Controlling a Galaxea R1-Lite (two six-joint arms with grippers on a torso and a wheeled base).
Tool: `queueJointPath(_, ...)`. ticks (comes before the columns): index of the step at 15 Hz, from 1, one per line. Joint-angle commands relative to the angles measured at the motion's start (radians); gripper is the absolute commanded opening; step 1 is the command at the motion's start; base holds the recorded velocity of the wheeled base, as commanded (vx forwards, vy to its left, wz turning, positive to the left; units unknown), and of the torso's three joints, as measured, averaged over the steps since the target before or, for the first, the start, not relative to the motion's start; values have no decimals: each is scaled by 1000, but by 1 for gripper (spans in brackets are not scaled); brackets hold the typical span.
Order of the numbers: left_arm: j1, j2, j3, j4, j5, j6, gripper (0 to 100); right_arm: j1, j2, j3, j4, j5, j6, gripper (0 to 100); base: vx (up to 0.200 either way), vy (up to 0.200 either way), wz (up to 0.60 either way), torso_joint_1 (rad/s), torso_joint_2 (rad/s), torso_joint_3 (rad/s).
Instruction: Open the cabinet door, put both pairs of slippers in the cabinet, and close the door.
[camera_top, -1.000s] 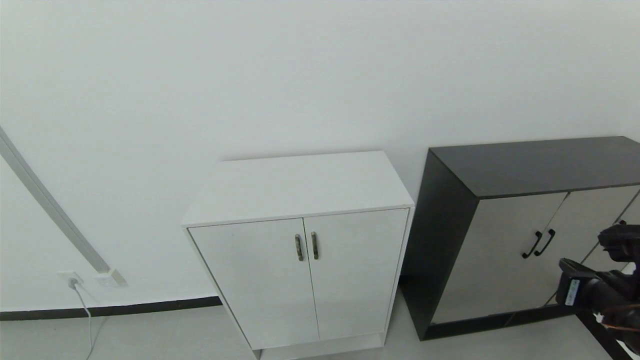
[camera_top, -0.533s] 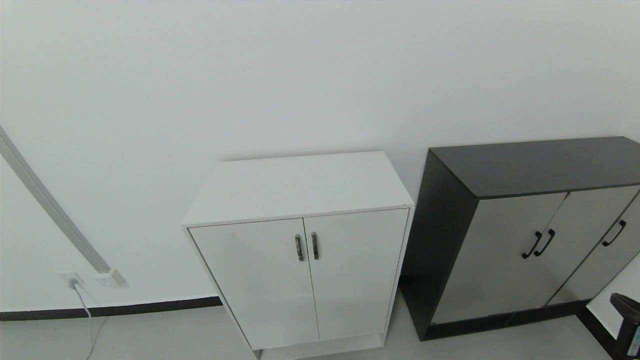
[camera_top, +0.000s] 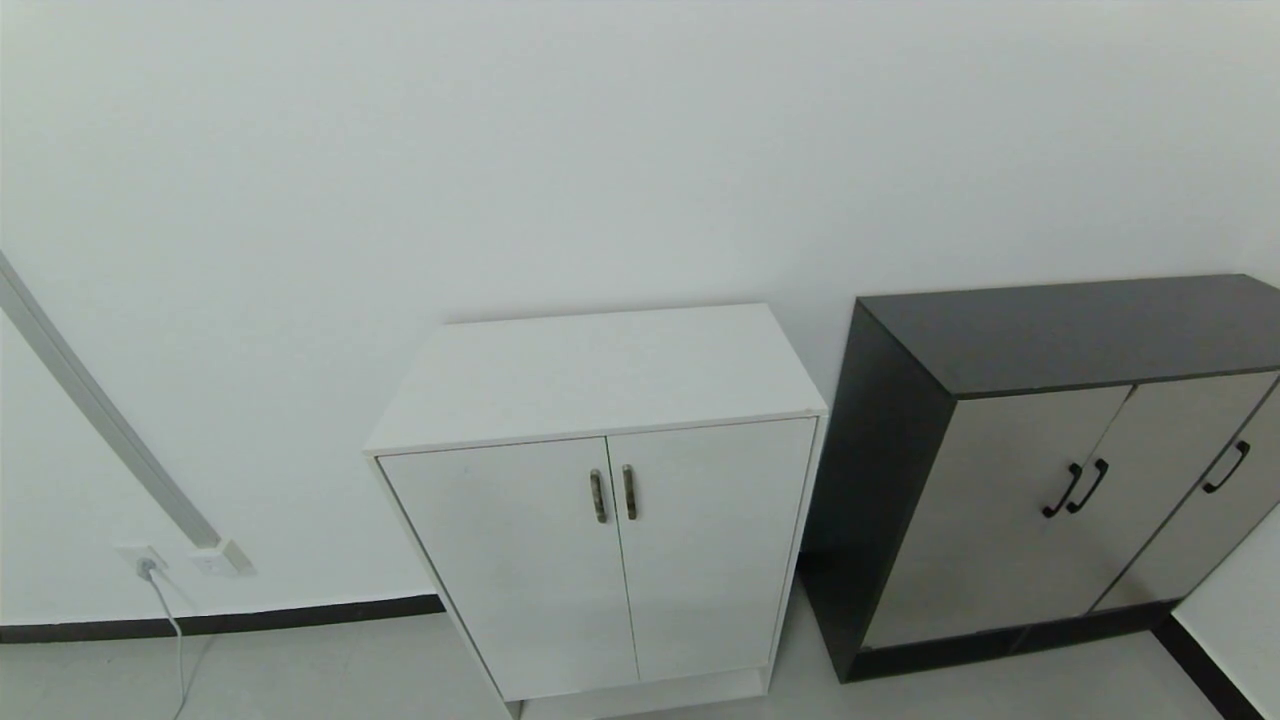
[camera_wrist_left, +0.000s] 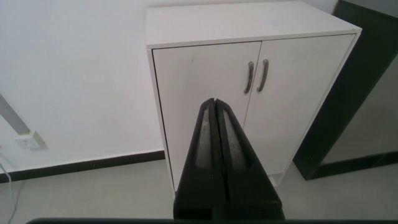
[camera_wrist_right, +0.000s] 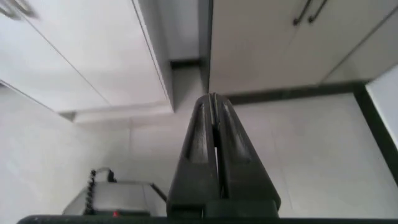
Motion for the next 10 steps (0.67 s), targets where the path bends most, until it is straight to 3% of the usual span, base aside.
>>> queueJointPath(1, 1, 0, 0, 0, 0, 0, 0, 11, -98, 0, 13, 10, -7, 0, 0, 0, 0, 0, 0, 0)
queueJointPath(10, 1, 0, 0, 0, 0, -1, 0, 69, -260, -3, 101, 40, -24, 0, 0, 0, 0, 0, 0, 0)
